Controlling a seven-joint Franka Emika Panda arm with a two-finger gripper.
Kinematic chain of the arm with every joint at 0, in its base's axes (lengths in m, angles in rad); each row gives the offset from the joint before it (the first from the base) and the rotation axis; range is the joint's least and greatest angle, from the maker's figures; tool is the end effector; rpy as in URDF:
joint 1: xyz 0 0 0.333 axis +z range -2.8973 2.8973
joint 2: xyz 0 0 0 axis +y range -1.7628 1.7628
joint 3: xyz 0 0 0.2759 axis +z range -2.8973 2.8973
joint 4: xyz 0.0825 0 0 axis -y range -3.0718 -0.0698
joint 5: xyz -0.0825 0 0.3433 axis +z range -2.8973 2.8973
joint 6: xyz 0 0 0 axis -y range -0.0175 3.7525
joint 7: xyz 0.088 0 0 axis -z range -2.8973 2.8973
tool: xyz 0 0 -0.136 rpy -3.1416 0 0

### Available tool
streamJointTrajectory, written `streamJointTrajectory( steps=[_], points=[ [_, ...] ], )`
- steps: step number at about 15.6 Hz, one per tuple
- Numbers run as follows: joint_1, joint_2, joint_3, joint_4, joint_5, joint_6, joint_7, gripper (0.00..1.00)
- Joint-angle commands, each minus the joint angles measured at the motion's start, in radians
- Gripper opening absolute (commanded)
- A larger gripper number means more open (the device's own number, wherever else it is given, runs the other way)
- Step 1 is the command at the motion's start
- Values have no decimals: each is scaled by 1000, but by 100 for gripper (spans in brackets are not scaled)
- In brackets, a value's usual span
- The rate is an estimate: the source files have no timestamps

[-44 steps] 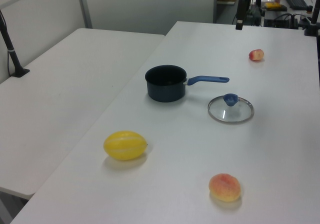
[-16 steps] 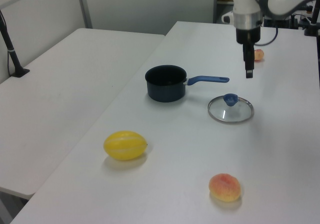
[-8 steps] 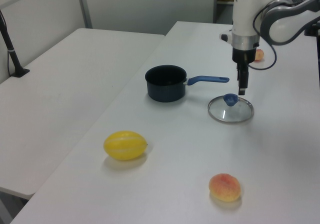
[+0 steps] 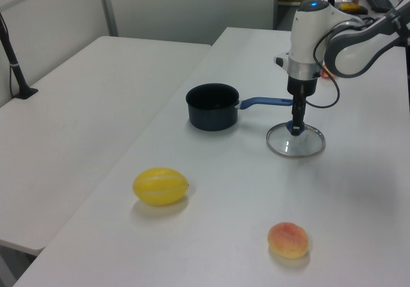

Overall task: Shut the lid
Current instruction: 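Move the gripper down over the blue knob of the glass lid, then close the gripper on the blue lid knob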

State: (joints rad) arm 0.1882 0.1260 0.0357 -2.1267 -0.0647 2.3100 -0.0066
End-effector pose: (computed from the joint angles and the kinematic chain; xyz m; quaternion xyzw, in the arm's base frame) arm 0.5181 0.1152 0.3134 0.9901 0.1356 0.0310 0.0190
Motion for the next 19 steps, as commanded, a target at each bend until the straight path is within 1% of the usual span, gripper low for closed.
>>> streamJointTrajectory(
  steps=[1,9,10,11,13,16,18,19],
  points=[
    [-3,14,9,-7,-55,38,31,86],
    [-3,38,9,-4,-90,46,31,86],
    [-1,41,9,-4,-99,48,31,82],
    [-1,44,10,-4,-112,48,31,72],
    [2,47,10,-6,-115,46,31,55],
    [4,47,16,-6,-127,42,30,27],
    [4,46,16,-4,-129,39,30,16],
    [4,43,16,-6,-130,32,28,14]
  ],
)
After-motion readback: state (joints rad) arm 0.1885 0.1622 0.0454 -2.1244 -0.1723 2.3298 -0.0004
